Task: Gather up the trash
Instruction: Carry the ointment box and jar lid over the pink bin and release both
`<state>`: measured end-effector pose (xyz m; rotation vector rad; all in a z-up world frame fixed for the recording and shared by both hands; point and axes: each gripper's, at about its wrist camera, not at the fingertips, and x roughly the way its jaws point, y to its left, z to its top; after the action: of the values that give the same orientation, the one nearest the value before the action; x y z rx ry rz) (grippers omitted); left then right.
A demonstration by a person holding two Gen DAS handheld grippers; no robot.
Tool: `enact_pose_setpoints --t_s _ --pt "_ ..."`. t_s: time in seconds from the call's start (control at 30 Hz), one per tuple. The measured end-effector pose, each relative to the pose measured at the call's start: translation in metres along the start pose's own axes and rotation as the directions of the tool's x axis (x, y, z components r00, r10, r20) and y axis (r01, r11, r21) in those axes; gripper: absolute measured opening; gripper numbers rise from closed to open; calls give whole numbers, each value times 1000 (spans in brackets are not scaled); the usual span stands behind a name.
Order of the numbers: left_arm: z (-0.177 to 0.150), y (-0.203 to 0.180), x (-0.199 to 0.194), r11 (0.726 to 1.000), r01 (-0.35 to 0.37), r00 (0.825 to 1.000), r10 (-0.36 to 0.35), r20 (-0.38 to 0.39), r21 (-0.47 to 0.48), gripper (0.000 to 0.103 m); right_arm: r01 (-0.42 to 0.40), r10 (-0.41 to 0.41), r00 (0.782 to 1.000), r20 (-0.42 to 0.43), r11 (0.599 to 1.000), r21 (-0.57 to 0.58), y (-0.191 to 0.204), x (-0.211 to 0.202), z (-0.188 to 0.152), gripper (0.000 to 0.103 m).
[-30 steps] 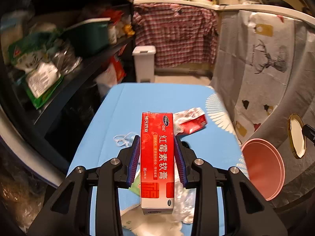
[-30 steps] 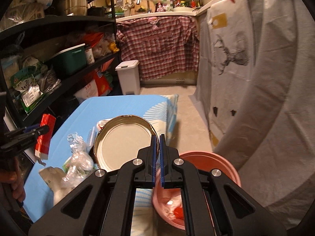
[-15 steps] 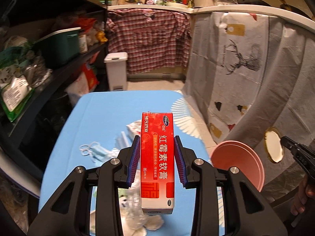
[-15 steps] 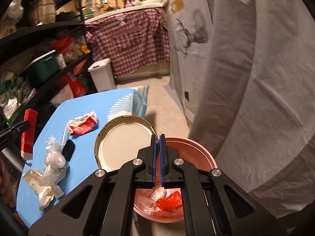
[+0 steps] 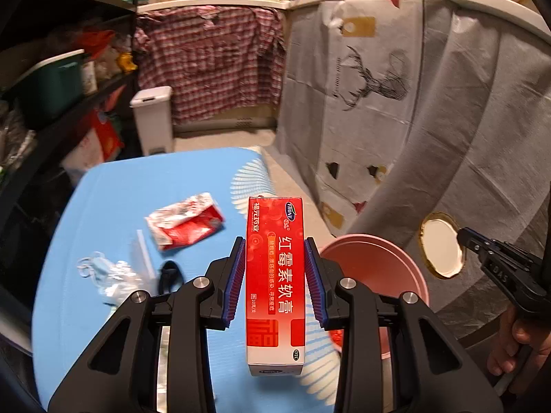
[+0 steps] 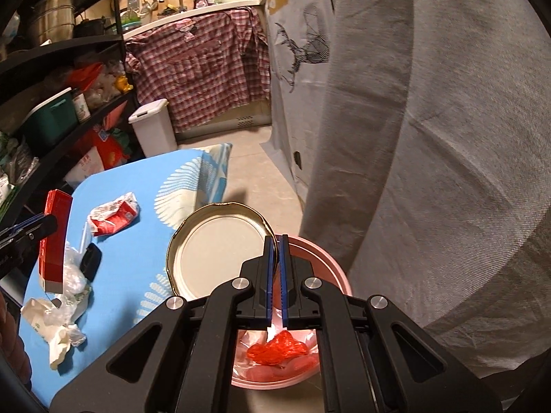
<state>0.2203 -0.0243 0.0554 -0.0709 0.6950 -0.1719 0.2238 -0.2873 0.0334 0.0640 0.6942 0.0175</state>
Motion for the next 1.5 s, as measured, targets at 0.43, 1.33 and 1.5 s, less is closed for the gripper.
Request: enact_pose_setpoints --t_s 0.43,1.33,1.5 --pt "-7 -49 36 991 122 992 -119 -52 47 34 45 -44 998 -42 999 14 -14 20 -5 4" --pt "-18 -94 95 975 197 971 -181 -155 99 34 79 -80 990 -119 997 -15 -22 54 -7 5" --pt "-18 -95 100 976 195 970 -178 -164 98 34 99 -99 987 -127 995 -12 -24 59 -8 8"
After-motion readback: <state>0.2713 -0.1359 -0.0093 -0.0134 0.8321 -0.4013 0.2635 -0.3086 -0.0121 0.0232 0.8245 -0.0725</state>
